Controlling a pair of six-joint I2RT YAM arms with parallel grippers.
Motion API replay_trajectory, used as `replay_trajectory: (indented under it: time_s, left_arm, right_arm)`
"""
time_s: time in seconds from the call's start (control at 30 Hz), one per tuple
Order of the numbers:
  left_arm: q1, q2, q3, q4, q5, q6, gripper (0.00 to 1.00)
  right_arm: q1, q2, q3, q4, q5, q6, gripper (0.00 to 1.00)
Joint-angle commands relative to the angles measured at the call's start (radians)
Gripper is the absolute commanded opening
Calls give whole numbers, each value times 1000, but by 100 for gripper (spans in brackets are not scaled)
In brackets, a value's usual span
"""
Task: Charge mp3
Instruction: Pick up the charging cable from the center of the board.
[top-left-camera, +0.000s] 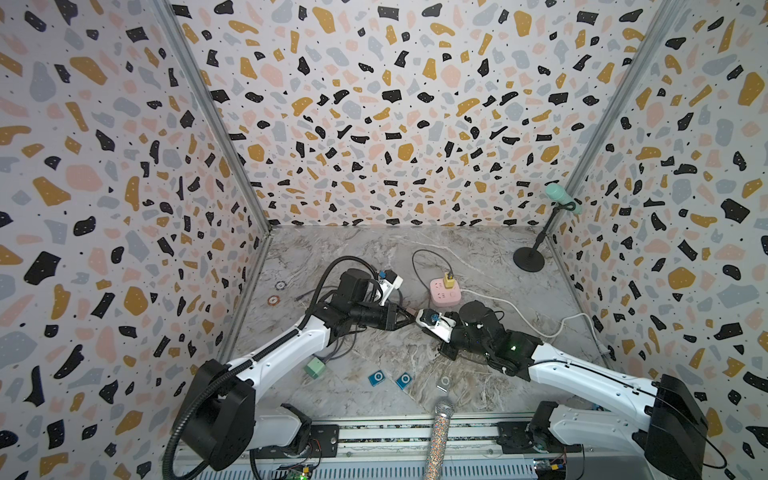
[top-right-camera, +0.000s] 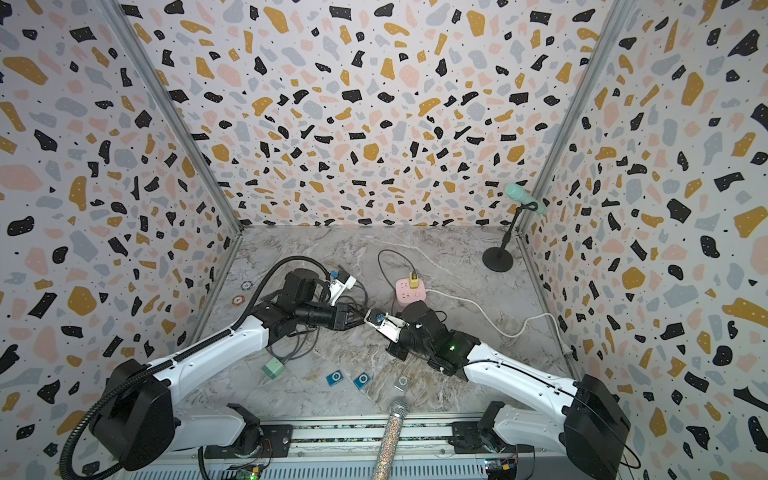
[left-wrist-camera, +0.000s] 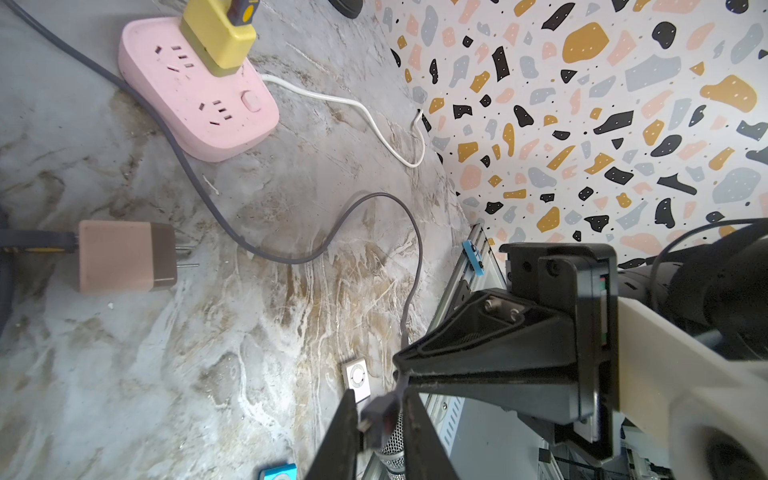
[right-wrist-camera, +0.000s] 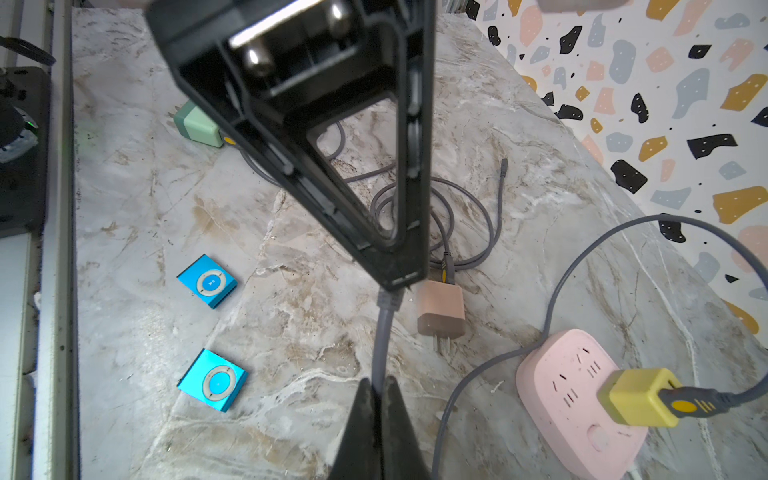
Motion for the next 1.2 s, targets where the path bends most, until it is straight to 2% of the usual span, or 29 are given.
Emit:
replay_trajectory:
  time_s: [0.0, 0.07, 0.17, 0.37, 0.43, 0.57, 0.67, 0.77, 0.87, 0.97, 1.03, 1.17]
  left_arm:
    - [-12, 2, 23, 33, 20, 3, 15]
    - [-12, 3, 23, 33, 17, 2, 10]
    - [-12, 1, 29, 33, 16, 1, 8]
    - [-12, -39, 52, 34, -47, -8, 6]
    - [-12, -64, 55, 65, -79, -26, 4]
    - [-12, -132, 54, 132, -195, -70, 3]
    - [-13, -187, 24, 234, -282, -139, 3]
    - [-30, -228, -7, 319, -381, -195, 3]
    - [-95, -252, -36, 397, -526, -216, 2]
    - [-152, -257, -93, 548, -627, -293, 1]
    - [-177, -253, -123, 644, -653, -337, 1]
    - [-224, -258, -128, 689, -698, -336, 1]
  right_arm:
    - [5, -22, 1, 7, -20, -9, 0]
    - [6, -20, 3, 6, -20, -8, 0]
    - [5, -21, 1, 5, 5, 10, 2]
    - [0, -81, -13, 18, 196, 166, 46]
    - [-3, -133, -23, 35, 229, 258, 50]
    - [-6, -238, -36, 63, 230, 491, 51]
    - [-4, -279, -66, 129, 124, 663, 51]
    - [8, -296, -127, 273, 33, 842, 51]
    - [52, -292, -209, 498, 21, 989, 52]
    - [90, -256, -251, 686, 44, 1061, 52]
    - [112, -232, -259, 773, 67, 1066, 52]
    - [130, -199, -266, 910, 105, 1046, 52]
